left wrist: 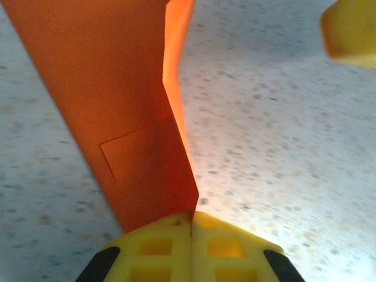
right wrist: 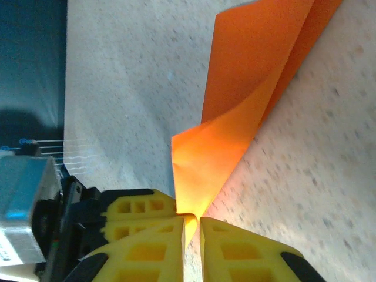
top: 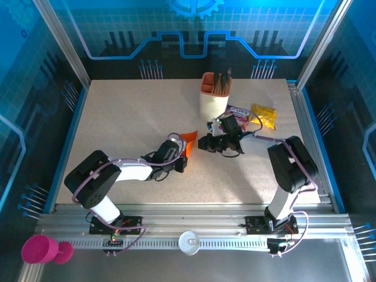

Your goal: Fold a paper plane with a square sheet of paper (pick it up from the middle)

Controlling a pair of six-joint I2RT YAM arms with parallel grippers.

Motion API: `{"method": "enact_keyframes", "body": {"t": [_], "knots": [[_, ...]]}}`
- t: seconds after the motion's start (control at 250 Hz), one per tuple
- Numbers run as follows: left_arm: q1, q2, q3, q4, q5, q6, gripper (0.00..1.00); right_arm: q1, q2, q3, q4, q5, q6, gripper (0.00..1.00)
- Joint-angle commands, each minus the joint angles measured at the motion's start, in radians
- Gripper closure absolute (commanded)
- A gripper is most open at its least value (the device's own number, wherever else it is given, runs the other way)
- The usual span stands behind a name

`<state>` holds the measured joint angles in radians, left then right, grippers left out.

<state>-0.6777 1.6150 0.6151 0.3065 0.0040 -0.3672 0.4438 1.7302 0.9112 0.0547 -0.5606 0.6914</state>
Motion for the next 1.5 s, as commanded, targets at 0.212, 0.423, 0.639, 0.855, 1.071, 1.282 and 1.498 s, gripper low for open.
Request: {"method": "enact_keyframes", "body": {"t": [0.212,0.423,0.639,0.855,1.071,1.282,1.498], "knots": [[-0.039,-0.014,-0.022,0.104,0.281,-0.074,1.00,-0.013,-0.261,-0.173,-0.131,0.109,-0.095,0.83],[-0.036,0.065,-0.038,0.201,0.360,-0.123,1.00,0.005,-0.323,-0.204,-0.185,0.114,-0.132,0.79],[-0.016,0.133,-0.055,0.281,0.404,-0.157,1.00,0.050,-0.271,-0.166,-0.195,0.123,-0.150,0.79],[0.006,0.150,-0.074,0.308,0.419,-0.165,1.00,0.080,-0.205,-0.146,-0.170,0.108,-0.168,0.81],[0.027,0.151,-0.091,0.327,0.440,-0.170,1.00,0.097,-0.156,-0.155,-0.149,0.088,-0.186,0.85],[0.040,0.155,-0.097,0.332,0.450,-0.167,1.00,0.118,-0.121,-0.140,-0.143,0.087,-0.188,0.89],[0.046,0.163,-0.098,0.337,0.460,-0.168,1.00,0.131,-0.078,-0.106,-0.131,0.090,-0.180,0.91]]}}
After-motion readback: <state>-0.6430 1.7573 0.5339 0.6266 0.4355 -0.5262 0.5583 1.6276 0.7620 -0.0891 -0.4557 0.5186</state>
